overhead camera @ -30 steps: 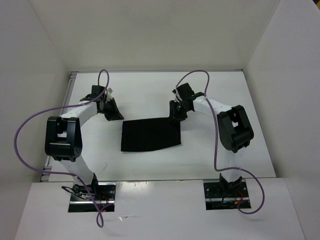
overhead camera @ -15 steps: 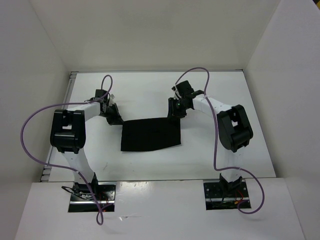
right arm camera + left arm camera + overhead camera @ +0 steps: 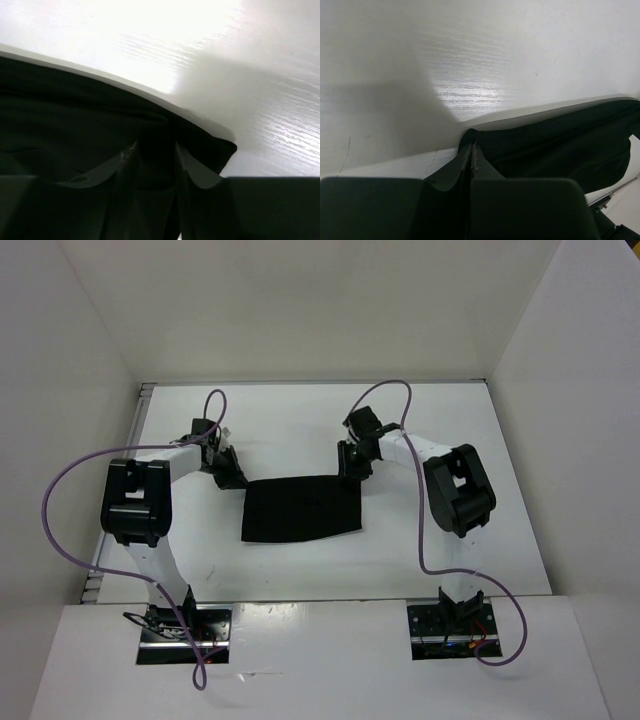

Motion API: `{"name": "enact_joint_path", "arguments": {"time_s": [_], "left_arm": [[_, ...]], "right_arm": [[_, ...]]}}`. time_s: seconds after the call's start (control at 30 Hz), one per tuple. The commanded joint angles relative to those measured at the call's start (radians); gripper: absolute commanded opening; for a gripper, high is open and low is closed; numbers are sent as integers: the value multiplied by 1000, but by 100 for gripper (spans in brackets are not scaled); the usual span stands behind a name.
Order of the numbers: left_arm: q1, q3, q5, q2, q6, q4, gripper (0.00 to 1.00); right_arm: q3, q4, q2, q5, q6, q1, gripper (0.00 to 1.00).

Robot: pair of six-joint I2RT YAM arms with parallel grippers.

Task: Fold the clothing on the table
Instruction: Fold the skirt

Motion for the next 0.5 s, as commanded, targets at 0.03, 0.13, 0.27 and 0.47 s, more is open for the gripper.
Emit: {"name": "enact_joint_path", "arguments": {"time_s": [0.03,0.13,0.27,0.47], "left_arm": [[-11,-13,-11,19,1,14,0],[-11,-13,-1,19,1,14,0],[-11,-13,-10,19,1,14,0],[-11,-13,-11,28,1,14,0]], "right_arm": [[41,46,34,27,-5,13,36],[41,57,43,15,-5,13,16],[28,86,3,39,5,13,0],[7,49,-54,112,16,13,0]]}}
